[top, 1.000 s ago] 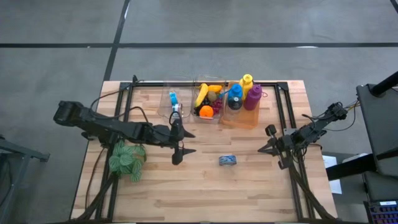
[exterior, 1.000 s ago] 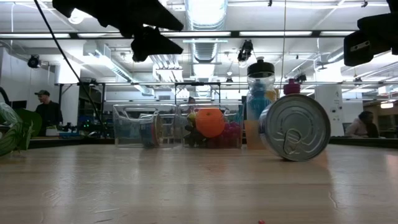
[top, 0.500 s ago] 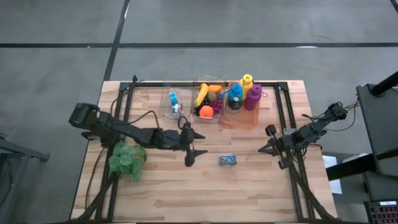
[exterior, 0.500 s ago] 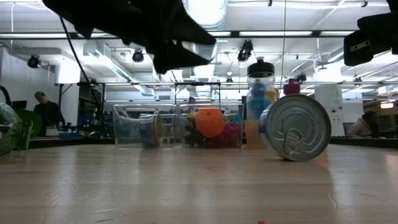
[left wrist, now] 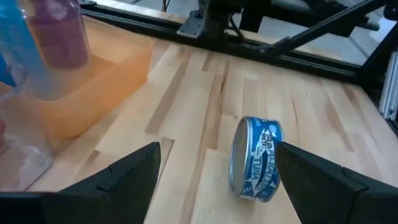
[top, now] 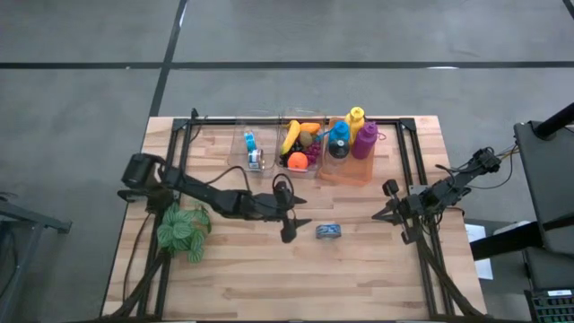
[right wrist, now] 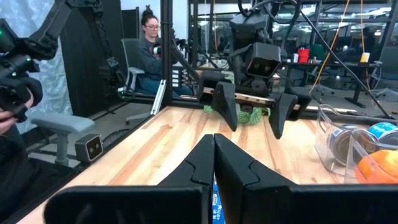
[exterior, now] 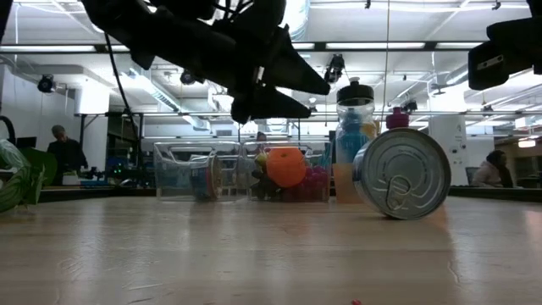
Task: Pick & Place Food Item
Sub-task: Put the blue tuna can into the left transparent bin
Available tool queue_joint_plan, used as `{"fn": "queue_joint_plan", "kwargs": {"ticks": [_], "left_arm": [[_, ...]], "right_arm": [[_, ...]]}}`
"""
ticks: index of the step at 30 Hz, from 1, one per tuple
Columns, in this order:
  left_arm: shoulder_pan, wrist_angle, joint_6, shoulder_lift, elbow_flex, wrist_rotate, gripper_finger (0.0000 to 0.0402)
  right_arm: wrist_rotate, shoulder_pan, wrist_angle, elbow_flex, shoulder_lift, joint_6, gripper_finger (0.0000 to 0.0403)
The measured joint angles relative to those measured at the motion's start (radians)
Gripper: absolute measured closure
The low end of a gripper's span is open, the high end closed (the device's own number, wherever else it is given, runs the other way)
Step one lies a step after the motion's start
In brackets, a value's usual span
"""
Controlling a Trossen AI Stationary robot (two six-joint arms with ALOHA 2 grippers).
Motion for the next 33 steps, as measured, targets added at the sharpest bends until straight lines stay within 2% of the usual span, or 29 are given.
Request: {"fn": "queue_joint_plan", "kwargs": {"ticks": [5, 12, 26, 33], "left_arm": [[0.000, 0.004, 0.001, 0.005, 0.011, 0.000, 0.0080], [0.011, -0.008, 0.105, 0.005, 0.009, -0.049, 0.0080], [0.004, 0.007, 0.033, 0.005, 0.009, -0.071, 0.0078], [0.003, 0.006, 0.018, 0.005, 0.009, -0.071, 0.0032]], "right_arm": [[0.000, 0.000, 0.003, 0.000, 0.000, 0.000, 0.0395], [0.000, 0.000, 0.000, 0.000, 0.000, 0.000, 0.0395], [0.000, 0.000, 0.000, 0.000, 0.000, 0.000, 0.0395], [0.000, 0.000, 0.001, 0.000, 0.000, 0.000, 0.0395]]}}
